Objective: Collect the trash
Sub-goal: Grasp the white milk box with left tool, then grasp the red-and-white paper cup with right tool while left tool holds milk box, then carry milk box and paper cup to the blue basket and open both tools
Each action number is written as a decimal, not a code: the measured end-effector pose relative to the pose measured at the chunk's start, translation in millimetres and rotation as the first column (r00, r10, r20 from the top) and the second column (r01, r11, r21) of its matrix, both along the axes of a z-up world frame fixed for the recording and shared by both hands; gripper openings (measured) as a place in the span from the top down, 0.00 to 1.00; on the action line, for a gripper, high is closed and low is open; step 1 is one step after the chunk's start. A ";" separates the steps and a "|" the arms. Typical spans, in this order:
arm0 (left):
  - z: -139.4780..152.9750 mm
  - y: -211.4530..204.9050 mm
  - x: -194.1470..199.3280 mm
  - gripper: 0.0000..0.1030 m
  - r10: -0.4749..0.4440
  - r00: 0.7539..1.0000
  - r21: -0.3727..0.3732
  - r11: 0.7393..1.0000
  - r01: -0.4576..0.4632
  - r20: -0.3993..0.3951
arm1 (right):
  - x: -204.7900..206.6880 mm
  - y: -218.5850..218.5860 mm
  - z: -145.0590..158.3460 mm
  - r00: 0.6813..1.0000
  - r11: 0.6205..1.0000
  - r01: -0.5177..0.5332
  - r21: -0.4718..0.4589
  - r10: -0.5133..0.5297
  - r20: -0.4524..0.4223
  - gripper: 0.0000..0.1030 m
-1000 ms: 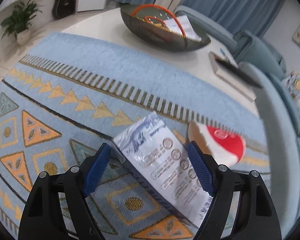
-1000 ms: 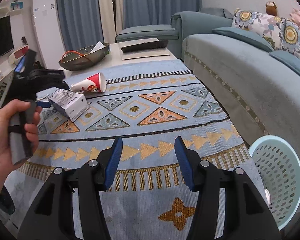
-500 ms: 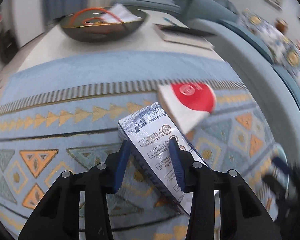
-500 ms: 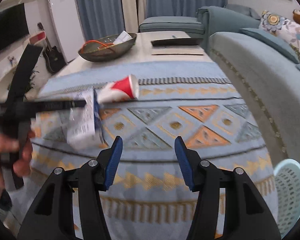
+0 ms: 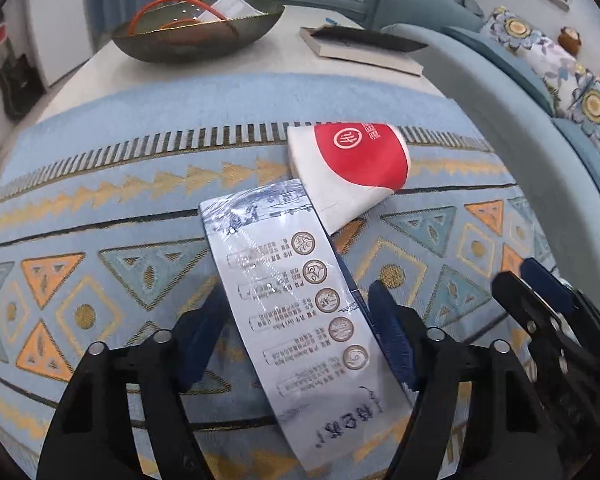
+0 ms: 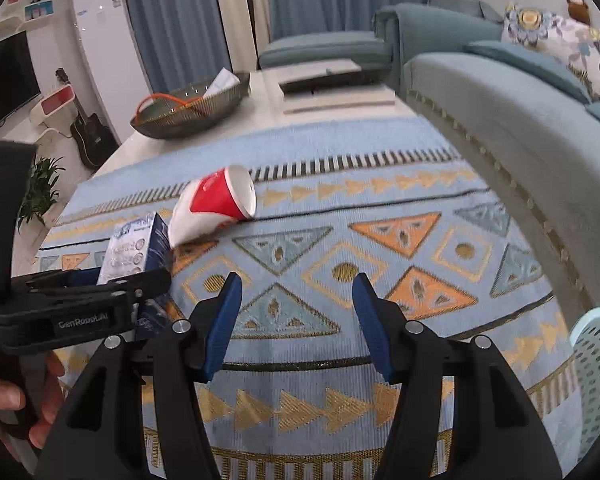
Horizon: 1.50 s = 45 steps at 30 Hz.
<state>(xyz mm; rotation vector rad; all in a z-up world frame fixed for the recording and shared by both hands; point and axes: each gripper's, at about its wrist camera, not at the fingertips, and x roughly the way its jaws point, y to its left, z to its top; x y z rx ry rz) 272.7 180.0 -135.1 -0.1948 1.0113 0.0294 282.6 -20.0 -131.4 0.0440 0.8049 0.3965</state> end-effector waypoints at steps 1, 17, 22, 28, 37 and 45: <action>1.8 4.3 -3.2 0.41 0.001 1.000 0.005 1.000 -0.001 0.007 | 1.9 2.1 2.3 1.000 1.000 -0.009 0.002 0.009 0.002 0.48; -0.2 56.1 -42.3 0.44 -0.016 0.986 0.046 0.999 0.009 0.165 | 60.4 128.6 -7.3 0.991 0.977 -0.133 -0.164 0.128 -0.040 0.18; -0.6 56.2 -45.3 0.44 -0.020 0.984 0.038 0.999 0.014 0.178 | 70.0 142.8 -20.7 0.997 0.962 -0.076 -0.264 0.071 -0.029 0.25; 1.8 55.7 -47.7 0.45 -0.016 0.985 0.009 1.000 0.015 0.171 | 59.5 123.4 -9.1 0.998 0.978 -0.051 -0.202 0.055 0.015 0.30; 59.6 18.0 -60.6 0.45 -0.065 0.968 -0.011 0.997 0.070 0.242 | 4.1 23.4 69.8 0.993 0.992 0.029 -0.124 -0.014 0.120 0.30; 123.4 -106.5 -83.0 0.45 -0.242 0.912 -0.006 0.966 0.258 0.332 | -57.0 -119.0 129.8 0.965 0.974 0.218 -0.068 -0.204 0.166 0.30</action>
